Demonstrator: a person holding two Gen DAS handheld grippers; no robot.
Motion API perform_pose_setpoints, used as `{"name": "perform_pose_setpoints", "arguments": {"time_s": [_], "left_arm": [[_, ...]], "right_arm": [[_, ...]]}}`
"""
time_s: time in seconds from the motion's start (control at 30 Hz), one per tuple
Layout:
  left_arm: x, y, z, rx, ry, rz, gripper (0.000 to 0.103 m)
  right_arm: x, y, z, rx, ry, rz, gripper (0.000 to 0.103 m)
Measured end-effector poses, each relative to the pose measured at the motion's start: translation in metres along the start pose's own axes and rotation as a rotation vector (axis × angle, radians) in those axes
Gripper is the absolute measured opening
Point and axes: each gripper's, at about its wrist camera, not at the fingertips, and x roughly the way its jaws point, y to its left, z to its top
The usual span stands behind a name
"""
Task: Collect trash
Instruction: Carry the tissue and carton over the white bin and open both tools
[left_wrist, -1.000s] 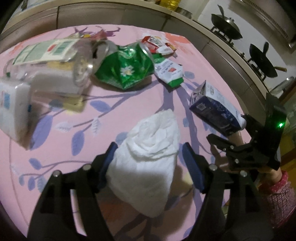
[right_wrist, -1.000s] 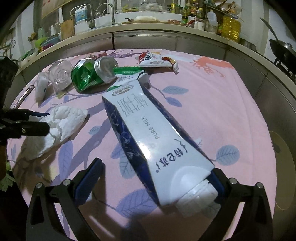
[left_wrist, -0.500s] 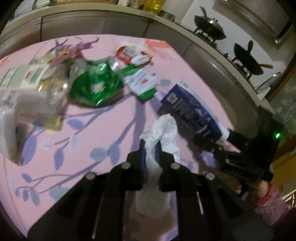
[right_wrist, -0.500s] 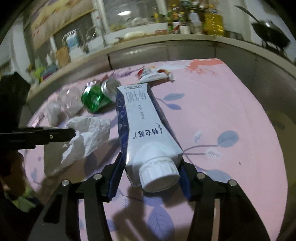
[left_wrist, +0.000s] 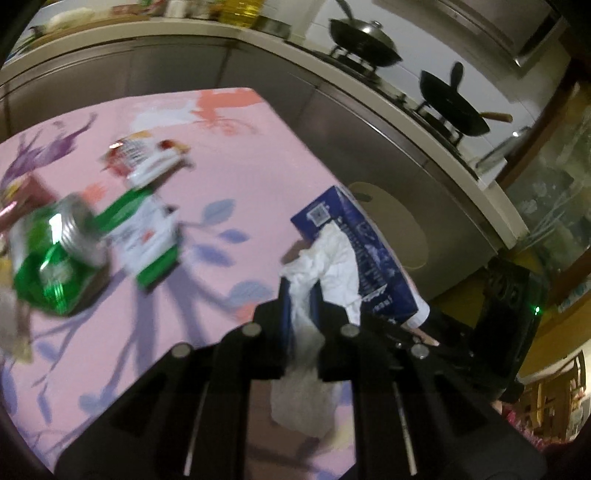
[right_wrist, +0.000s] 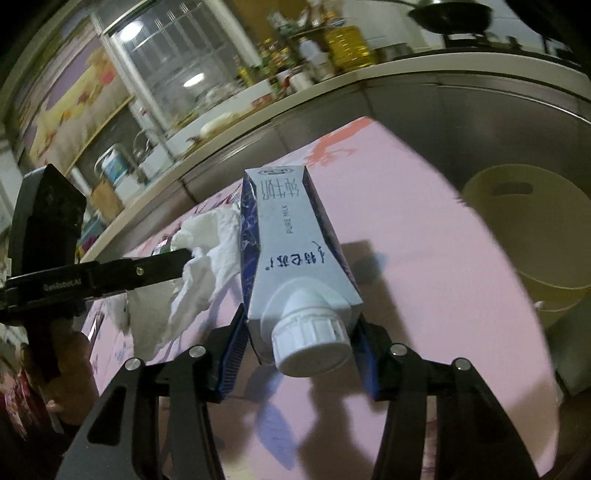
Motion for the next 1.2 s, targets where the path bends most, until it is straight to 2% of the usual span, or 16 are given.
{"name": "perform_pose_setpoints", "arguments": {"time_s": [0.3, 0.43, 0.53, 0.6, 0.67, 0.7, 0.83, 0.97, 1.1, 1.2], "left_arm": [[0.070, -0.067, 0.050, 0.099, 0.062, -0.050, 0.010], [0.112, -0.102, 0.068, 0.161, 0.104, -0.048, 0.010], [0.145, -0.129, 0.083, 0.208, 0.127, -0.016, 0.010], [0.166, -0.139, 0.091, 0.212, 0.148, 0.025, 0.022], [0.182, -0.144, 0.099, 0.207, 0.163, 0.062, 0.046], [0.185, -0.144, 0.102, 0.201, 0.155, 0.077, 0.048], [0.179, -0.143, 0.109, 0.184, 0.130, 0.084, 0.055], [0.152, -0.140, 0.108, 0.188, 0.083, 0.073, 0.056], [0.108, -0.122, 0.091, 0.175, 0.033, 0.041, 0.056], [0.072, -0.100, 0.063, 0.180, -0.003, 0.070, 0.057]], "right_arm": [[-0.037, -0.069, 0.017, 0.147, -0.102, -0.091, 0.049], [-0.056, -0.108, 0.025, 0.241, -0.145, -0.159, 0.049], [-0.061, -0.132, 0.030, 0.302, -0.142, -0.206, 0.050], [-0.059, -0.146, 0.035, 0.348, -0.130, -0.233, 0.052], [-0.054, -0.156, 0.038, 0.375, -0.124, -0.269, 0.059], [-0.054, -0.158, 0.038, 0.378, -0.131, -0.272, 0.060], [-0.054, -0.157, 0.040, 0.364, -0.161, -0.270, 0.064], [-0.068, -0.147, 0.033, 0.347, -0.195, -0.264, 0.064], [-0.076, -0.127, 0.029, 0.333, -0.218, -0.234, 0.064], [-0.075, -0.100, 0.025, 0.296, -0.231, -0.180, 0.064]]}}
